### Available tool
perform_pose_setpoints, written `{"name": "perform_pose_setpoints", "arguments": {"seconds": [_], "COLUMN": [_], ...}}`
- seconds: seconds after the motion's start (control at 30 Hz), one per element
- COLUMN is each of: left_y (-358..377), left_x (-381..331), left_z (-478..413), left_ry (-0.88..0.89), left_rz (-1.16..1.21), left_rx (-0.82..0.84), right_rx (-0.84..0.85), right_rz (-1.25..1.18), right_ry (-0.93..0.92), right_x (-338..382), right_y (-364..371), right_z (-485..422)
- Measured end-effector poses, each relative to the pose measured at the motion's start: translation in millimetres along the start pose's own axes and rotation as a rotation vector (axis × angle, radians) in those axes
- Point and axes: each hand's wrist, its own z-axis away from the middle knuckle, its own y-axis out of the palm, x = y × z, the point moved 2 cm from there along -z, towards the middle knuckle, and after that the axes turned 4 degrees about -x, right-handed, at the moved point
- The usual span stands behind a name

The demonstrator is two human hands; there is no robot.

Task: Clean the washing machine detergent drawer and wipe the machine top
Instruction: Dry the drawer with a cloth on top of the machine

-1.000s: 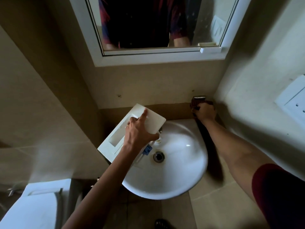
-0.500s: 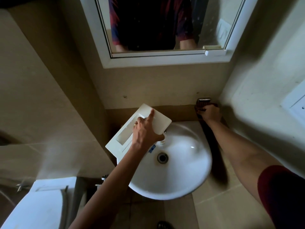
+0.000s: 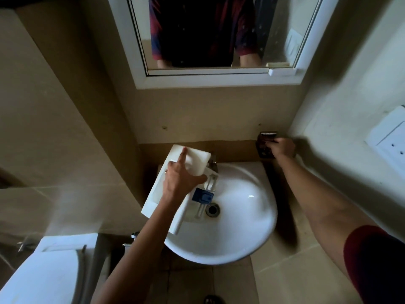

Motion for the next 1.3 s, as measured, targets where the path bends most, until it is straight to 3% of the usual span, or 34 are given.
{"name": "perform_pose_setpoints", "arguments": {"seconds": [0.23, 0.4, 0.53, 0.63, 0.7, 0.77, 0.93, 1.07, 1.17, 1.3], "left_y": [-17, -20, -17, -15, -15, -16, -21, -23, -25, -26], "left_x": [23, 24, 28, 31, 31, 32, 41, 51, 57, 51], "left_z": [6, 17, 18, 18, 18, 17, 18, 19, 23, 30], "left_ry": [-0.106, -0.030, -0.083, -0.109, -0.113, -0.119, -0.179, -0.301, -0.400, -0.246], "left_rz": [0.173, 0.169, 0.207, 0.228, 0.226, 0.221, 0.292, 0.361, 0.365, 0.275], "left_rx": [-0.066, -0.129, -0.133, -0.109, -0.112, -0.120, -0.132, -0.159, -0.190, -0.236], "right_rx": [-0.164, -0.249, -0.229, -0.091, 0.141, 0.311, 0.596, 0.692, 0.743, 0.760], "right_rz": [-0.033, -0.222, -0.350, -0.703, -0.983, -1.076, -1.094, -0.858, -0.818, -0.898], "right_ry": [0.003, 0.056, 0.146, 0.340, 0.520, 0.615, 0.735, 0.698, 0.663, 0.579], "right_x": [5, 16, 30, 40, 49, 55, 52, 48, 51, 58], "right_y": [-25, -42, -48, -44, -42, -39, -19, 1, 12, 23], "right_z": [-5, -4, 2, 5, 14, 19, 32, 49, 63, 78]}}
